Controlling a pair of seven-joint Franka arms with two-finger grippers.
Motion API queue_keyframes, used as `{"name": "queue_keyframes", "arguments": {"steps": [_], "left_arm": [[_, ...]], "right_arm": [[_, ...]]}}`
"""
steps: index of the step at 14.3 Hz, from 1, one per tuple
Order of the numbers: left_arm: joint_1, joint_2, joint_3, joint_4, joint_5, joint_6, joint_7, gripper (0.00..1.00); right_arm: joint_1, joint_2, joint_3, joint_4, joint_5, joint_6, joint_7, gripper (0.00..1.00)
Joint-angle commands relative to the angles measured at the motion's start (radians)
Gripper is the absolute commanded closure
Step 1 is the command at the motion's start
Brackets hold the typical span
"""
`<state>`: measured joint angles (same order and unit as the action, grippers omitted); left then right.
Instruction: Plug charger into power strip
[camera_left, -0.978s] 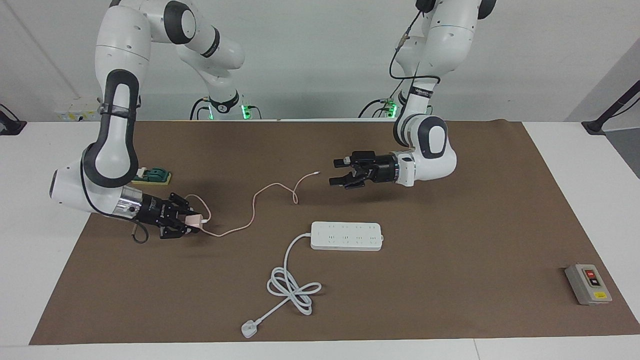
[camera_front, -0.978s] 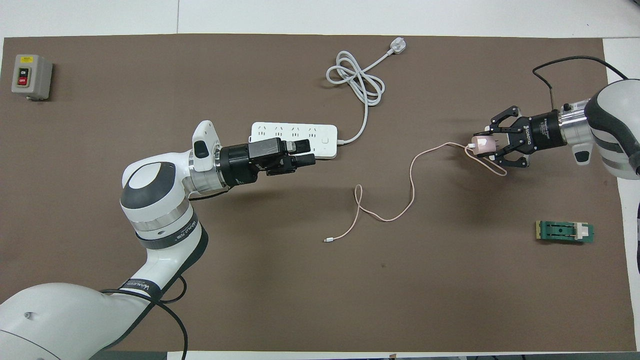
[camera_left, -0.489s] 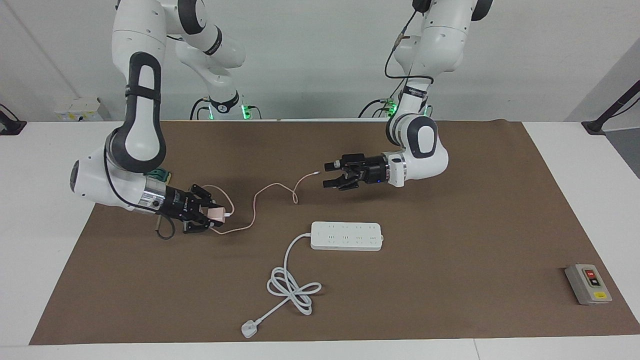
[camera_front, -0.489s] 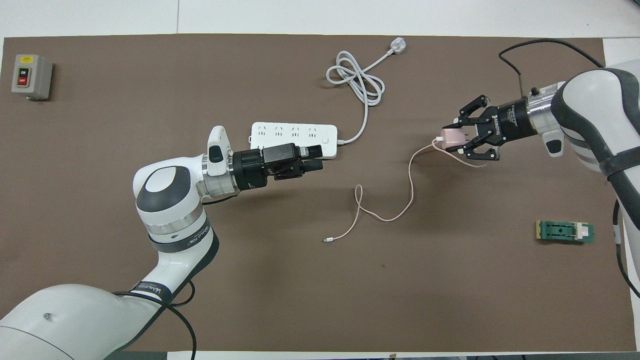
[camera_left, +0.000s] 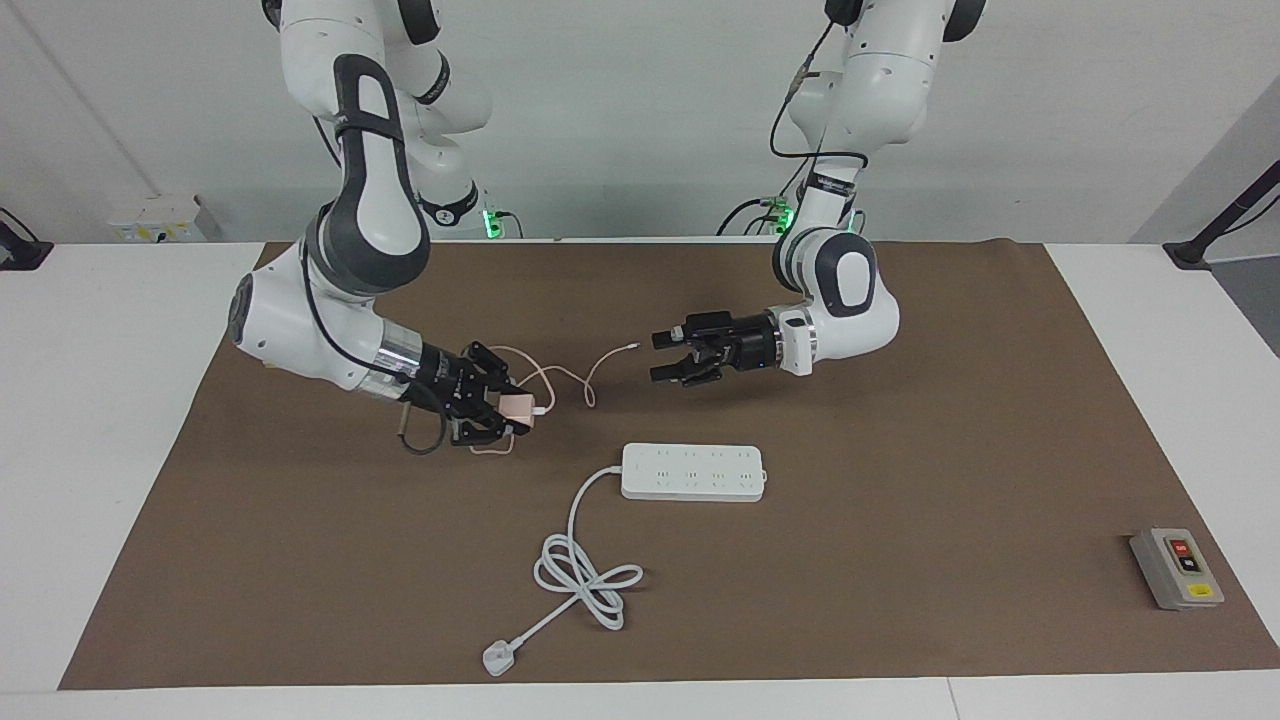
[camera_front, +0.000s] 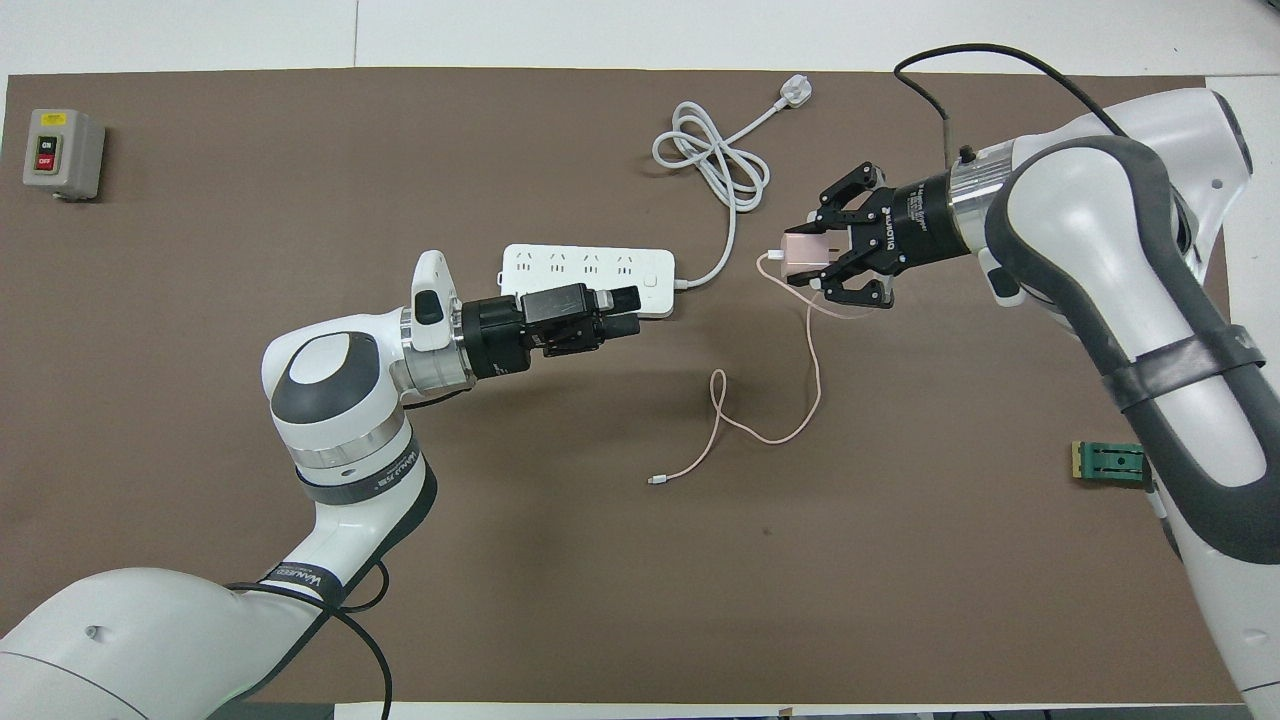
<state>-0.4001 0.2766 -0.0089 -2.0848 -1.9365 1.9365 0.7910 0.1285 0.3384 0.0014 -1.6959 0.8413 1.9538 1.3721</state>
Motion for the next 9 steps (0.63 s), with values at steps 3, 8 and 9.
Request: {"name": "queue_keyframes", "arguments": {"steps": [3, 8, 9], "left_arm": [[-0.037, 0.015, 0.007, 0.015, -0.013, 0.071, 0.068, 0.0], [-0.029, 0.035, 0.007, 0.068, -0.009, 0.064, 0.059, 0.0], [-0.028, 0.035, 0.007, 0.069, -0.009, 0.062, 0.059, 0.0]], "right_arm": [[0.123, -0.018, -0.003, -0.008, 0.021, 0.097, 0.085, 1.0], [0.143, -0.019, -0.003, -0.008, 0.062, 0.106, 0.101, 1.0], [0.161, -0.019, -0.003, -0.008, 0.064, 0.109, 0.101, 1.0]]}}
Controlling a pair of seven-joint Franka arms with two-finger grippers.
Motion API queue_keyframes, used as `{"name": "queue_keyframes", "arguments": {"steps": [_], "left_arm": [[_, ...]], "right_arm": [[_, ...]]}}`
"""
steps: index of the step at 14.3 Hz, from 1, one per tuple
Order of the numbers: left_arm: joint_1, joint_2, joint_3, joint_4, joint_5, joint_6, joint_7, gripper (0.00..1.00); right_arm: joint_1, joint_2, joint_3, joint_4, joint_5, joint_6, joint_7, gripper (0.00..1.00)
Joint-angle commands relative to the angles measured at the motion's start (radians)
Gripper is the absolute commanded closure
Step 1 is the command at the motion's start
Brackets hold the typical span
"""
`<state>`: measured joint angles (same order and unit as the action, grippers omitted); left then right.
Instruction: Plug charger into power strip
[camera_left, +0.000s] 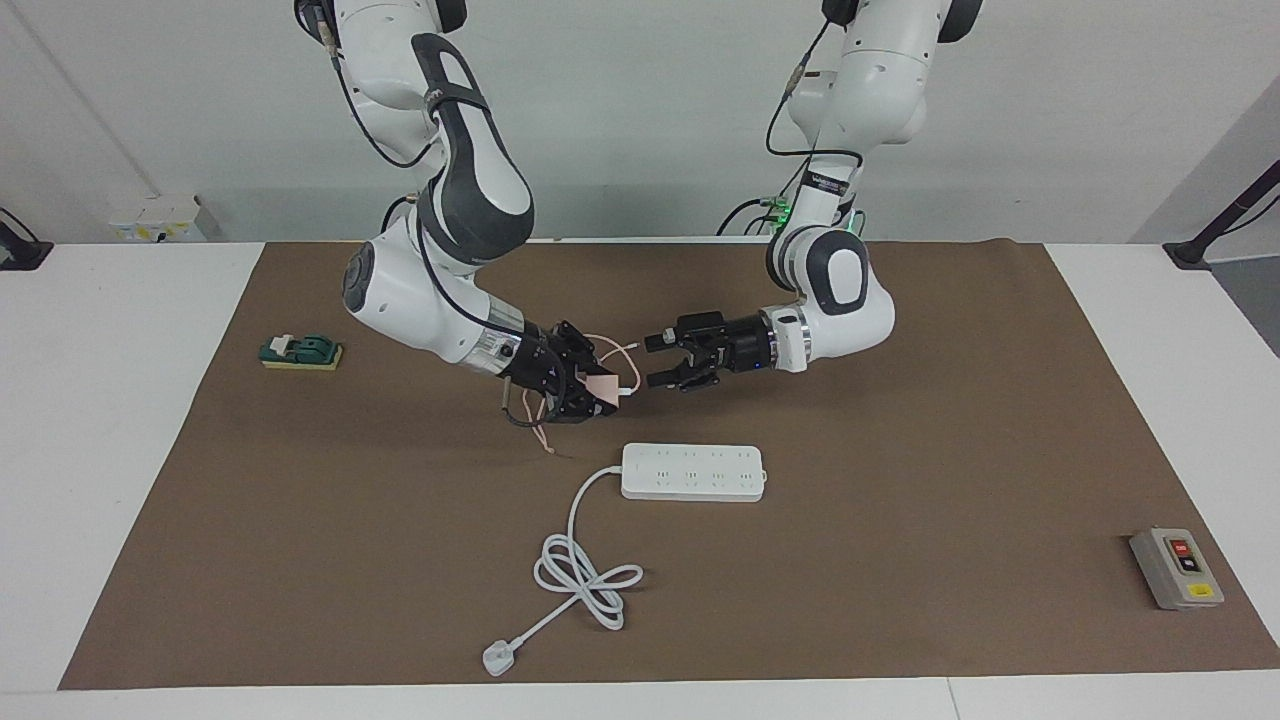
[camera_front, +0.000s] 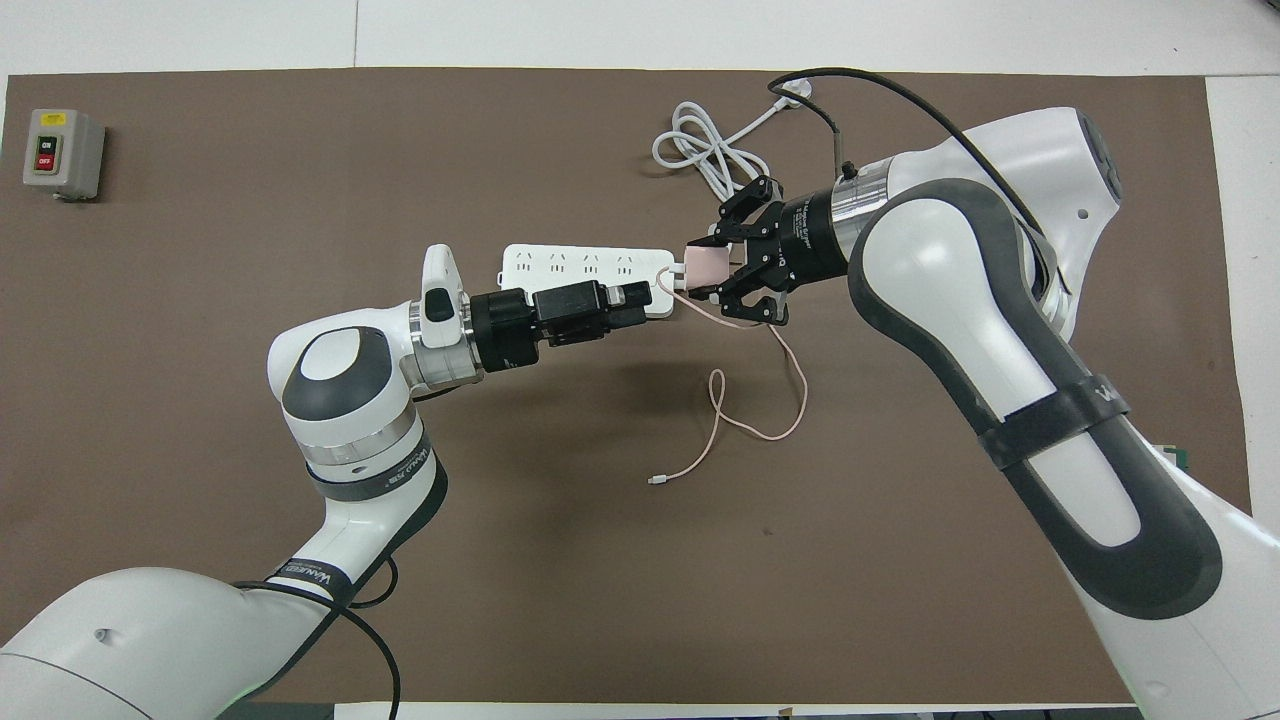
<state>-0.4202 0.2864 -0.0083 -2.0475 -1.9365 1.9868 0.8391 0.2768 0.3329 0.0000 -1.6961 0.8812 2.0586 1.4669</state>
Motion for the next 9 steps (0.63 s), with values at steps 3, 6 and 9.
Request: {"name": "queue_keyframes", "arguments": {"steps": [3, 6, 9], "left_arm": [[-0.005, 0.03, 0.007, 0.049, -0.009, 0.004, 0.009, 0.0], [0.0, 0.057, 0.007, 0.09, -0.009, -0.009, 0.006, 0.0], [-0.003, 0.06, 0.007, 0.102, -0.01, -0.006, 0.005, 0.0]], "right_arm": [[0.024, -0.014, 0.0, -0.01, 0.024, 0.023, 0.009, 1.0], [0.065, -0.014, 0.003, -0.01, 0.024, 0.037, 0.01, 1.0], [0.093, -0.014, 0.005, -0.017, 0.024, 0.084, 0.023, 1.0]]}}
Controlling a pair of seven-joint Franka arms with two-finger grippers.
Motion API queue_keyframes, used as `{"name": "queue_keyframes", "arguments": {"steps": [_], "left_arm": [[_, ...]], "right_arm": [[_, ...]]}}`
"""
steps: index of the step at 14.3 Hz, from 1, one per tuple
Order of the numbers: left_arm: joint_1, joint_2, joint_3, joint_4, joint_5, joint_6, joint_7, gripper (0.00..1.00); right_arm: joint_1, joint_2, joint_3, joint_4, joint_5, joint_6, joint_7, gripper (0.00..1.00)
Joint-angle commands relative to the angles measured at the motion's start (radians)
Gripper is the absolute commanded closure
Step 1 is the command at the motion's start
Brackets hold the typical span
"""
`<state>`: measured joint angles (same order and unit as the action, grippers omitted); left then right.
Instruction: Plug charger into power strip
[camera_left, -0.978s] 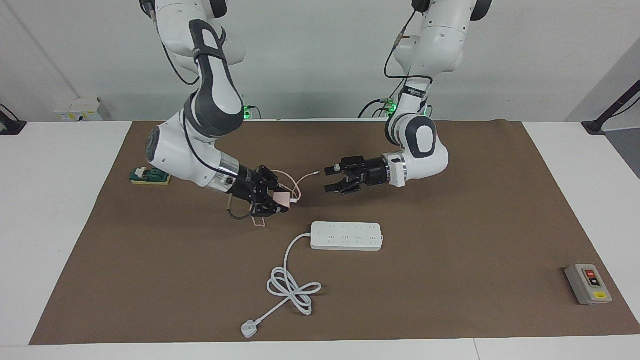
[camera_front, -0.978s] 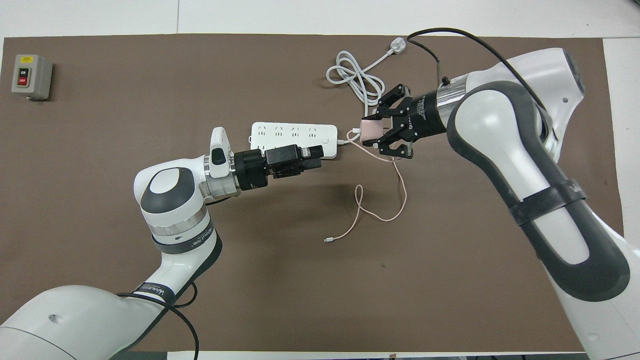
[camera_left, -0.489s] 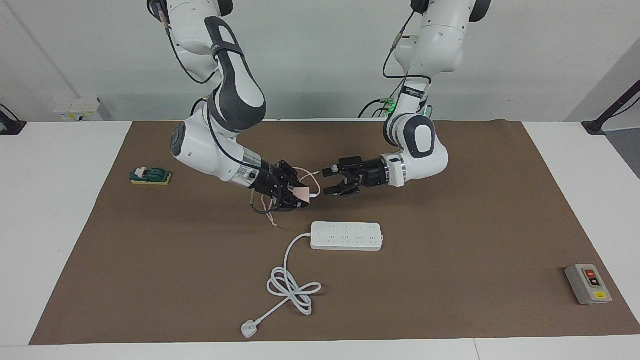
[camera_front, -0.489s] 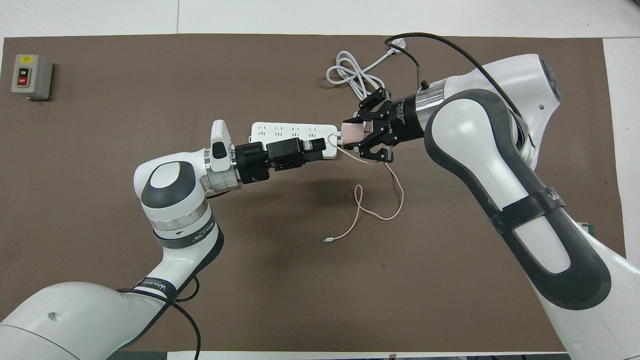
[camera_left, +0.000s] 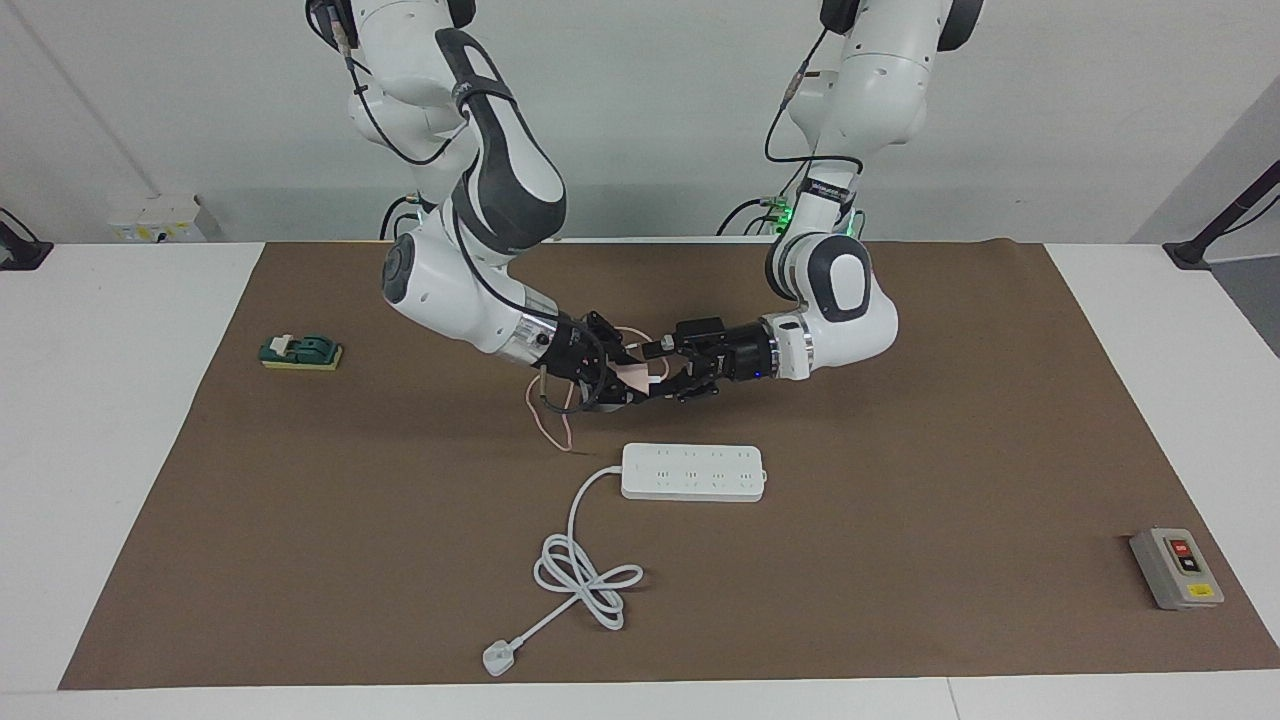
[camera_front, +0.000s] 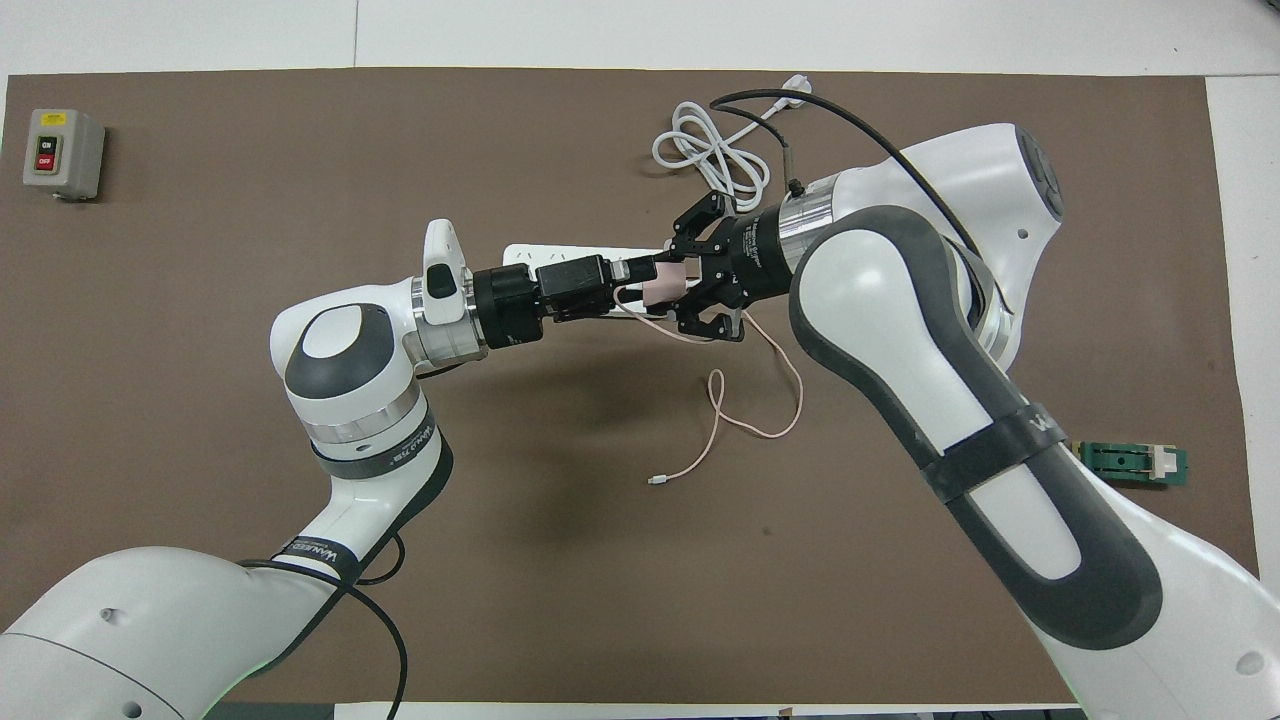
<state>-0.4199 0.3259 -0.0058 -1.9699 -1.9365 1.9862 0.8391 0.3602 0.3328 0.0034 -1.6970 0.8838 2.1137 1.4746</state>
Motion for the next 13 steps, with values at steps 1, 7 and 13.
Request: {"name": "queue_keyframes", "arguments": {"steps": [1, 7, 13], "left_arm": [[-0.004, 0.021, 0.004, 0.025, -0.01, -0.006, 0.005, 0.0], [0.015, 0.019, 0.004, 0.006, -0.009, -0.041, 0.005, 0.0], [0.018, 0.018, 0.007, 0.002, -0.007, -0.046, 0.005, 0.0]], "right_arm": [[0.008, -0.014, 0.001, -0.016, 0.021, 0.029, 0.015, 1.0], [0.008, -0.014, 0.001, -0.015, 0.021, 0.034, 0.015, 1.0], [0.008, -0.014, 0.001, -0.015, 0.021, 0.034, 0.016, 1.0]]}}
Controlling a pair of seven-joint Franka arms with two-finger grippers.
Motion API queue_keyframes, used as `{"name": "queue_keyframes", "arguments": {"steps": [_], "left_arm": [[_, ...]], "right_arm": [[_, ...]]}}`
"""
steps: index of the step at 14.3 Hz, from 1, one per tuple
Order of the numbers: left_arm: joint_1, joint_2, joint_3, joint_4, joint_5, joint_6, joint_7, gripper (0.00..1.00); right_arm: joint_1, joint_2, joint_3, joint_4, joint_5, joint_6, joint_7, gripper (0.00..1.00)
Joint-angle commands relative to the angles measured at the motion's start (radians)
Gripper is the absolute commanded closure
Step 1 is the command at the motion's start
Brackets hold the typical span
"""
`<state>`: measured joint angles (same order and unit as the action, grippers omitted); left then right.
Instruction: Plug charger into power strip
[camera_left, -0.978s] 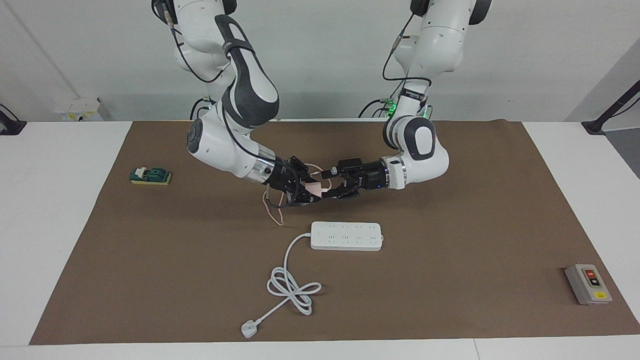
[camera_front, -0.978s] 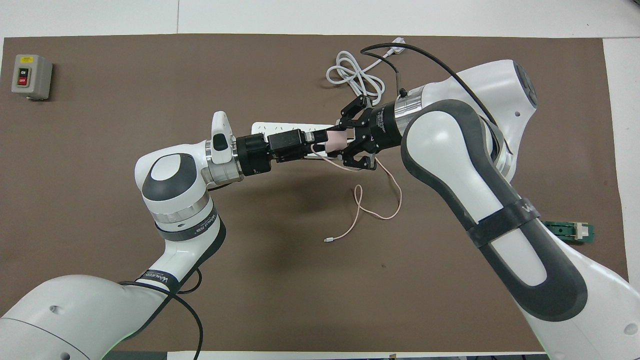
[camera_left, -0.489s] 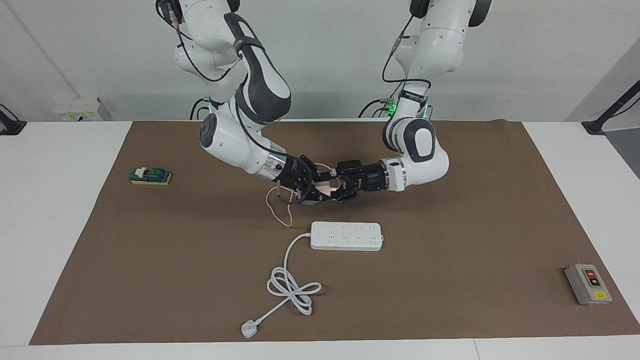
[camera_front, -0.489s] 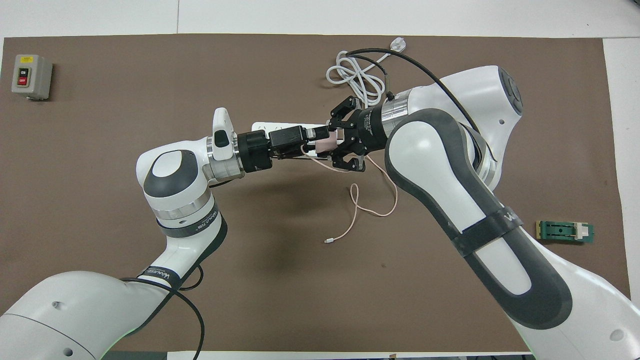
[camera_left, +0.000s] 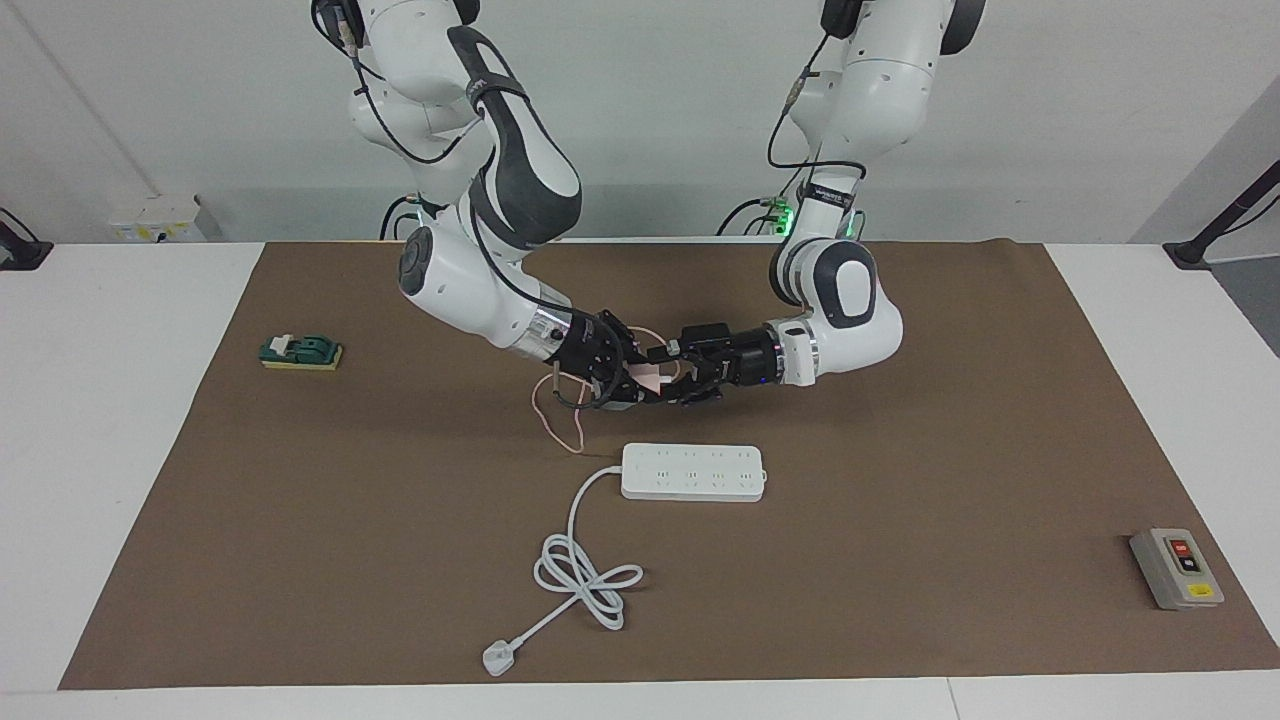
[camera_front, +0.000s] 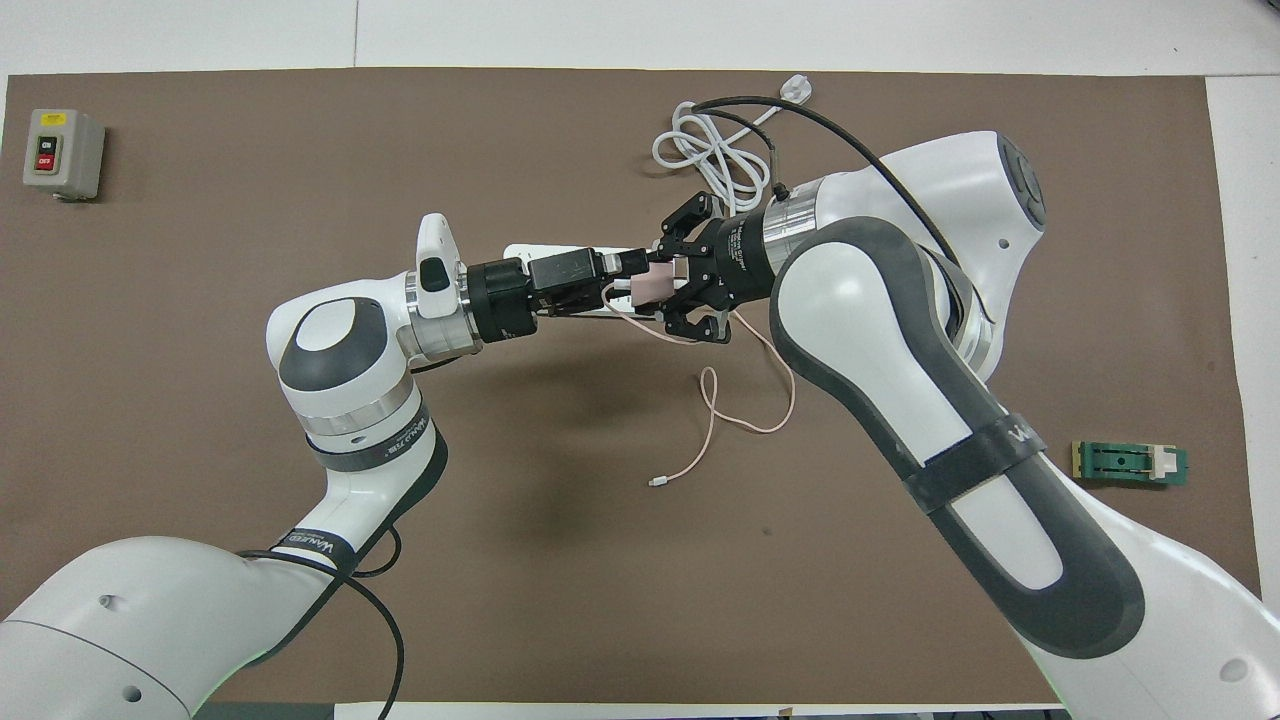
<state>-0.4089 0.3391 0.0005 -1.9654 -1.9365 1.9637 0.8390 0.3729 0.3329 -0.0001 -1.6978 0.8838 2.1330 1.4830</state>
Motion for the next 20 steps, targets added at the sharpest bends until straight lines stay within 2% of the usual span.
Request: {"name": "queue_keyframes", "arguments": {"steps": [1, 3, 5, 6, 7, 9, 11, 15, 18, 19, 20], "left_arm": [[0.007, 0.005, 0.001, -0.003, -0.007, -0.02, 0.005, 0.0], [0.007, 0.005, 0.001, -0.003, -0.007, -0.017, 0.005, 0.0], [0.002, 0.005, -0.002, -0.003, -0.007, -0.014, 0.006, 0.14], [0.002, 0.005, 0.001, -0.003, -0.007, -0.016, 0.008, 0.29], [0.002, 0.005, -0.002, -0.003, -0.007, -0.017, 0.008, 0.38], [-0.002, 0.005, -0.002, -0.003, -0.007, -0.016, 0.008, 0.43], [-0.004, 0.005, -0.002, -0.004, -0.007, -0.019, 0.008, 0.54], [-0.002, 0.001, 0.001, -0.015, -0.007, -0.028, 0.008, 1.0], [-0.001, -0.002, -0.002, -0.018, -0.007, -0.028, 0.009, 1.0], [-0.001, -0.002, -0.002, -0.018, -0.007, -0.028, 0.009, 1.0], [0.001, -0.002, -0.002, -0.018, -0.007, -0.029, 0.009, 1.0]], "right_arm": [[-0.005, -0.014, 0.005, -0.014, 0.021, 0.015, 0.008, 1.0], [-0.005, -0.014, 0.005, -0.014, 0.021, 0.015, 0.008, 1.0], [-0.005, -0.014, 0.005, -0.014, 0.021, 0.015, 0.008, 1.0], [-0.005, -0.014, 0.005, -0.014, 0.021, 0.015, 0.008, 1.0], [-0.005, -0.014, 0.005, -0.014, 0.021, 0.015, 0.008, 1.0], [-0.005, -0.014, 0.005, -0.014, 0.021, 0.015, 0.008, 1.0], [-0.005, -0.014, 0.005, -0.014, 0.021, 0.015, 0.008, 1.0], [-0.005, -0.014, 0.005, -0.014, 0.021, 0.015, 0.01, 1.0], [-0.005, -0.014, 0.005, -0.014, 0.021, 0.015, 0.016, 1.0], [-0.006, -0.014, 0.005, -0.014, 0.023, 0.015, 0.032, 0.93], [-0.006, -0.012, 0.003, -0.013, 0.023, 0.015, 0.054, 0.01]]}}
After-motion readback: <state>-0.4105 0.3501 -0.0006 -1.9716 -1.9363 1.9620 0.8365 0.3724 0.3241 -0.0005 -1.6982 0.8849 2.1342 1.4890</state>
